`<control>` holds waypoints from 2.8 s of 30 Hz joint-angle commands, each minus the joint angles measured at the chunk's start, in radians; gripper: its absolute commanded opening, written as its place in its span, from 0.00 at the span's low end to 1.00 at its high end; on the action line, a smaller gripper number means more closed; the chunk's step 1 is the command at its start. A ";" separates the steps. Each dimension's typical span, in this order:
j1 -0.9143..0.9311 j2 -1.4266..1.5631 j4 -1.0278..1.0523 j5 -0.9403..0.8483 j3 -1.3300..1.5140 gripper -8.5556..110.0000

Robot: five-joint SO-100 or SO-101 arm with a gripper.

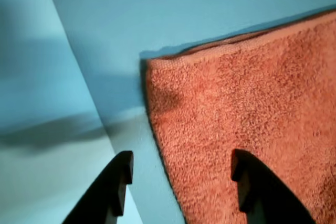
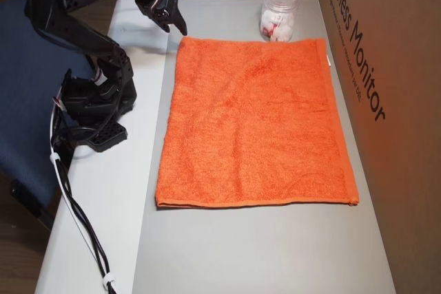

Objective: Fold the blanket.

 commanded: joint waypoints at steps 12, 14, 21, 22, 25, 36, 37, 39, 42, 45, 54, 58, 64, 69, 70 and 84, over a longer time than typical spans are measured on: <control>-0.078 -0.184 -0.238 -0.005 -0.035 0.23; -0.075 -0.213 -0.255 -0.005 -0.040 0.23; -0.055 -0.259 -0.267 -0.005 -0.046 0.23; -0.046 -0.261 -0.267 -0.005 -0.041 0.23; -0.032 -0.261 -0.267 -0.005 -0.034 0.23; 0.015 -0.327 -0.267 -0.003 -0.044 0.23; 0.017 -0.337 -0.267 0.005 -0.048 0.23; 0.026 -0.354 -0.268 0.009 -0.048 0.23; 0.028 -0.370 -0.334 0.011 -0.031 0.23; 0.026 -0.396 -0.411 0.012 -0.017 0.23; 0.018 -0.477 -0.492 0.014 -0.032 0.23; 0.031 -0.474 -0.476 0.014 -0.029 0.23; 0.069 -0.471 -0.474 0.014 -0.018 0.23; 0.091 -0.471 -0.472 0.014 -0.017 0.23; 0.092 -0.471 -0.472 0.014 -0.017 0.23; 0.092 -0.471 -0.472 0.012 -0.017 0.09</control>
